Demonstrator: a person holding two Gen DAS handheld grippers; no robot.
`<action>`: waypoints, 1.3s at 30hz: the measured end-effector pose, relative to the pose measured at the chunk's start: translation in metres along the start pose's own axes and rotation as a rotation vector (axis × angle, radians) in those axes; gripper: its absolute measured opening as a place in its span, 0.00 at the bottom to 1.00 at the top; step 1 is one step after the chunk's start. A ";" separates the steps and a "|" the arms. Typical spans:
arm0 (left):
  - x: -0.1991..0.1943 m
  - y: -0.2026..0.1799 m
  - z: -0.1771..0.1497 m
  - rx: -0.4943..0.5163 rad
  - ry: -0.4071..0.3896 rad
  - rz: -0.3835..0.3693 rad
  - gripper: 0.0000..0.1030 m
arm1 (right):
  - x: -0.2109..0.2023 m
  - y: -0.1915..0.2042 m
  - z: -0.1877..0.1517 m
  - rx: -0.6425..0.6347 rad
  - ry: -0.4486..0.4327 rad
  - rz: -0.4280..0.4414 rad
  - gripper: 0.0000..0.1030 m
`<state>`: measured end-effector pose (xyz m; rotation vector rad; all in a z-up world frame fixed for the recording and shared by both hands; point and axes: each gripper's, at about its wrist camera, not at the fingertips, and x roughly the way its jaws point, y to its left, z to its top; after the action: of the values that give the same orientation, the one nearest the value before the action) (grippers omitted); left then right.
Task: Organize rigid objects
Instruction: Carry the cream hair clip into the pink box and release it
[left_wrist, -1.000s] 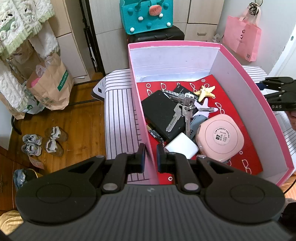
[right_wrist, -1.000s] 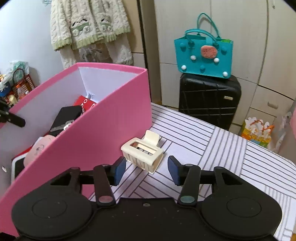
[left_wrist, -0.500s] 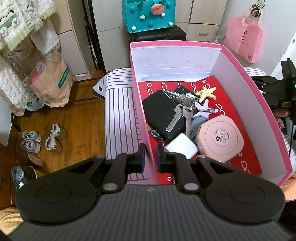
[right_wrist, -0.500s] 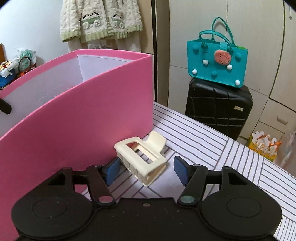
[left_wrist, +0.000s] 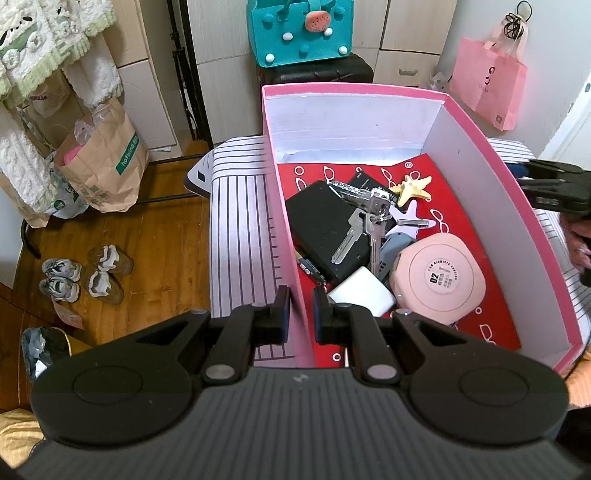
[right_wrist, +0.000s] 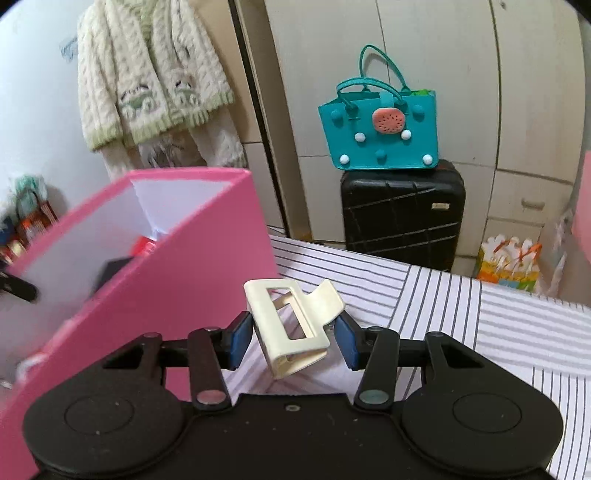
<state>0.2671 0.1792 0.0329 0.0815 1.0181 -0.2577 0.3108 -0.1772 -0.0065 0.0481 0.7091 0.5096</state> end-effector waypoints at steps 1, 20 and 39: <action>0.000 0.001 0.000 -0.003 -0.002 -0.002 0.11 | -0.007 0.002 0.000 0.009 -0.008 0.011 0.53; 0.000 0.002 -0.003 -0.007 -0.018 -0.015 0.11 | -0.043 0.115 0.038 -0.041 0.096 0.375 0.53; 0.000 0.006 -0.005 -0.011 -0.032 -0.041 0.12 | 0.045 0.198 0.019 -0.145 0.475 0.410 0.52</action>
<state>0.2642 0.1863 0.0300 0.0460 0.9904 -0.2900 0.2663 0.0200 0.0223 -0.0678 1.1330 0.9824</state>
